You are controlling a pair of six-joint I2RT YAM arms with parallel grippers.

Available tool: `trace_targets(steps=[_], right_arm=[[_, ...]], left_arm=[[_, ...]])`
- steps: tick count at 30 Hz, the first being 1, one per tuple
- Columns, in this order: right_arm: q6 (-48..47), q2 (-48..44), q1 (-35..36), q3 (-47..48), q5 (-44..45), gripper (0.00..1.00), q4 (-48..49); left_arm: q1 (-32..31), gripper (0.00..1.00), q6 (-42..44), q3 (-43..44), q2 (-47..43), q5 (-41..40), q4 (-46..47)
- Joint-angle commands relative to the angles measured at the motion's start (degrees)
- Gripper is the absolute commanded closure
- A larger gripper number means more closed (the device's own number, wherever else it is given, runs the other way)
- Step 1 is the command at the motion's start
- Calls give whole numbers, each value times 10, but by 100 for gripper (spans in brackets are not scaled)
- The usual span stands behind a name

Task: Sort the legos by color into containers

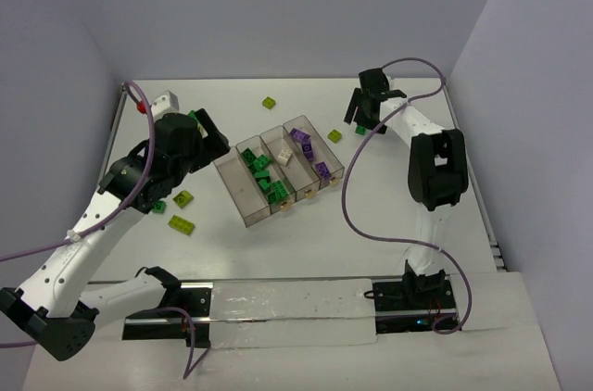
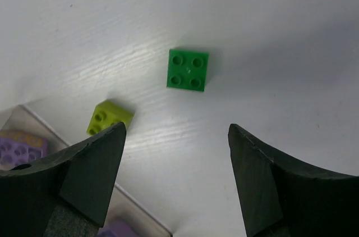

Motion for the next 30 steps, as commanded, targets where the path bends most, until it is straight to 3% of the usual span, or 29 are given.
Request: trace_targets(steps=[1, 12, 24, 25, 30], right_arm=[[10, 53, -21, 77, -21, 19, -31], [3, 162, -30, 190, -10, 22, -86], [-7, 160, -30, 172, 0, 59, -83], [-8, 154, -30, 166, 2, 67, -78], [-9, 86, -29, 117, 8, 71, -44]], left_arm=[[5, 1, 13, 1, 3, 5, 3], [7, 1, 16, 8, 15, -1, 0], [40, 1, 24, 39, 55, -16, -15], [57, 1, 32, 48, 71, -4, -14], [140, 1, 55, 73, 129, 46, -4]])
